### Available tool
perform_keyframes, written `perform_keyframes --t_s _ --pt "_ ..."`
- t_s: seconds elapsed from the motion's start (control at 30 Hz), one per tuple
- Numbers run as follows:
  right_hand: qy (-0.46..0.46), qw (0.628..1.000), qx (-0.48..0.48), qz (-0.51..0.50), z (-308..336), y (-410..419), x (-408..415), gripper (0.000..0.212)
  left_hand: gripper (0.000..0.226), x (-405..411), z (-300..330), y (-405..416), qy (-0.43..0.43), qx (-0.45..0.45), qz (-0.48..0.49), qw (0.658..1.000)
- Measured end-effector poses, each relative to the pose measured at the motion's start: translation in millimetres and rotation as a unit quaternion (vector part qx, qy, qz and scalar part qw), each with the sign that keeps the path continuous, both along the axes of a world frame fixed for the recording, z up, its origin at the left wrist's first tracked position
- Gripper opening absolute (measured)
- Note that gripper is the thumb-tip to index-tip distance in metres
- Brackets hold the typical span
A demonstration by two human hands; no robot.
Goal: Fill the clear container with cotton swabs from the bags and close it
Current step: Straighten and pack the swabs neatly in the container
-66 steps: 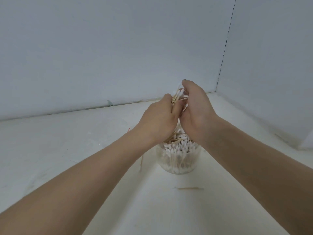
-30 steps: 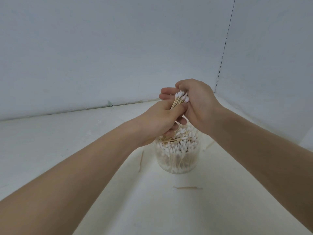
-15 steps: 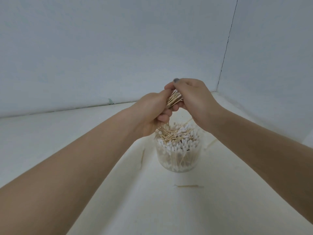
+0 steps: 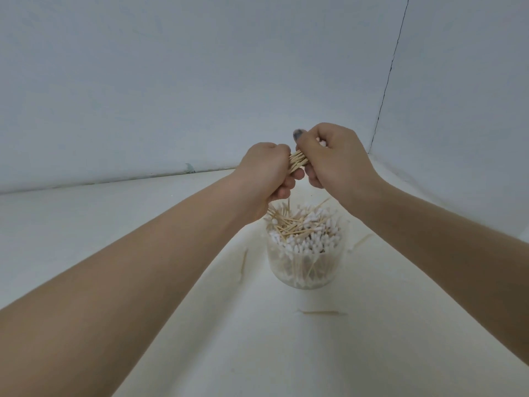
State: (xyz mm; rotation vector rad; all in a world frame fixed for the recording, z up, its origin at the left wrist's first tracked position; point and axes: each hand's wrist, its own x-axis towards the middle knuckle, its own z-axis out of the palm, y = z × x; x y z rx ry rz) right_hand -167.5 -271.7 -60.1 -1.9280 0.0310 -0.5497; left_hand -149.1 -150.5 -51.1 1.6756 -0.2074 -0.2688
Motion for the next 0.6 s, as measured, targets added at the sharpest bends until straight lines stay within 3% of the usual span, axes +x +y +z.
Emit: perform_keyframes --t_s 0.17,0.37,0.6 --pt "0.045 0.996 0.072 0.027 6.5 6.6 -0.1 0.024 0.034 1.2 -1.9 -4.4 -0.031 0.052 -0.008 0.998" --pt "0.054 0.996 0.069 0.02 7.0 4.2 -3.3 0.022 0.03 2.8 2.1 -3.2 0.011 -0.011 -0.001 1.0" --pt "0.034 0.997 0.061 0.032 4.6 -3.8 -2.1 0.019 0.037 3.7 5.4 -8.3 -0.044 0.034 -0.017 0.998"
